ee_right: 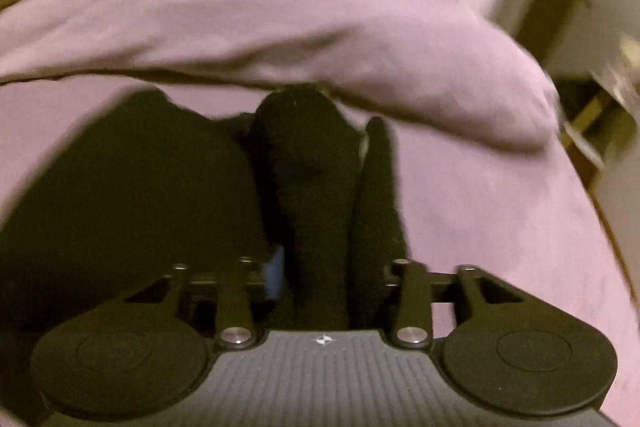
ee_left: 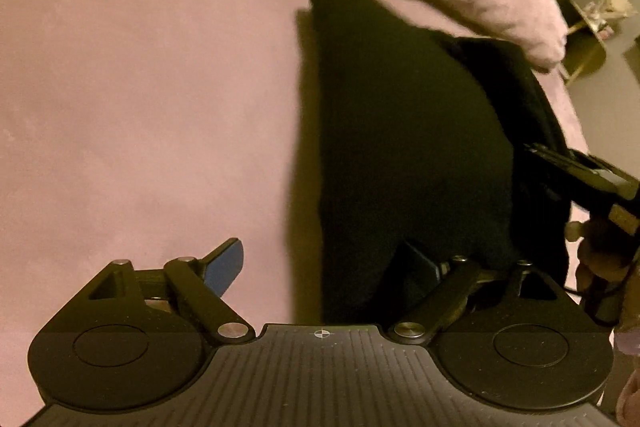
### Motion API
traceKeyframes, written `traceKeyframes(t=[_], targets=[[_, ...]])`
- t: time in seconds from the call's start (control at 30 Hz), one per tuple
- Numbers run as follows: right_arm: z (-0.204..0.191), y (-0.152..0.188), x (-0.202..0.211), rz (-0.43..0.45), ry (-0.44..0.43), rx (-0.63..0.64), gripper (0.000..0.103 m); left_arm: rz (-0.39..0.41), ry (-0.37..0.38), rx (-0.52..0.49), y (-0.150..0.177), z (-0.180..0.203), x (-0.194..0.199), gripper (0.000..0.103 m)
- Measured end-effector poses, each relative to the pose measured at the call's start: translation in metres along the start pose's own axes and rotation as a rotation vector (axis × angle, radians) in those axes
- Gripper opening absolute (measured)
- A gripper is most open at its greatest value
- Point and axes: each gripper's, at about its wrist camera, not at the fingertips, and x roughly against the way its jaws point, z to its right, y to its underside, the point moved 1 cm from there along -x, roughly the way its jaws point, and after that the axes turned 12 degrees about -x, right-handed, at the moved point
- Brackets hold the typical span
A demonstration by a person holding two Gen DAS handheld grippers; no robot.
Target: Fold small clothes
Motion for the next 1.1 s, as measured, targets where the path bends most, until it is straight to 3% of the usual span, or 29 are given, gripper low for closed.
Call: traceKeyframes(t=[0.03, 0.17, 0.23, 0.3, 0.33, 0.37, 0.53, 0.63, 0.7, 0.73, 0.8, 0.83, 0.97, 1.03, 1.1], targets=[[0.006, -0.002, 0.01, 0.018, -0.002, -0.042, 0.06, -0.005, 0.006, 0.004, 0.001, 0.002, -0.003, 0.092], [0.03, 0.007, 0.067, 0.088, -0.001, -0.124, 0.06, -0.044, -0.013, -0.02, 0.013, 0.004, -0.005, 0.091], [0.041, 0.021, 0.091, 0.068, -0.025, -0.183, 0.059, -0.069, -0.012, -0.018, 0.02, 0.002, -0.004, 0.091], [0.044, 0.038, 0.106, 0.037, -0.044, -0.205, 0.05, -0.072, -0.01, -0.018, 0.021, 0.003, 0.004, 0.09], [0.045, 0.045, 0.113, 0.029, -0.054, -0.207, 0.036, -0.062, -0.019, -0.026, 0.02, 0.005, 0.009, 0.09], [0.044, 0.048, 0.117, 0.027, -0.068, -0.21, 0.03, -0.041, -0.036, -0.039, 0.017, 0.007, 0.015, 0.09], [0.029, 0.055, 0.112, 0.014, -0.205, -0.265, 0.01, 0.081, -0.051, -0.04, -0.01, 0.018, 0.033, 0.091], [0.015, 0.058, 0.096, -0.042, -0.284, -0.231, 0.009, 0.083, -0.046, -0.034, -0.019, 0.029, 0.025, 0.091], [0.01, 0.068, 0.08, -0.062, -0.238, -0.154, 0.006, 0.067, -0.022, -0.072, -0.019, 0.037, 0.01, 0.091], [0.01, 0.072, 0.07, -0.071, -0.184, -0.1, 0.0, 0.035, -0.04, -0.098, -0.017, 0.042, -0.003, 0.091], [0.019, 0.081, 0.056, -0.073, -0.129, -0.06, 0.0, -0.051, -0.093, -0.141, -0.012, 0.045, -0.028, 0.094], [0.024, 0.082, 0.055, -0.079, -0.134, -0.08, 0.0, -0.087, -0.101, -0.135, -0.01, 0.041, -0.037, 0.097], [0.036, 0.077, 0.082, -0.04, -0.076, -0.18, 0.0, -0.085, -0.04, 0.019, 0.008, 0.019, -0.026, 0.097], [0.056, 0.082, 0.093, -0.07, -0.082, -0.355, 0.006, -0.083, -0.046, 0.022, 0.024, 0.015, -0.015, 0.096], [0.079, 0.093, 0.096, -0.157, -0.163, -0.595, 0.009, -0.083, -0.051, 0.002, 0.036, 0.015, -0.007, 0.096]])
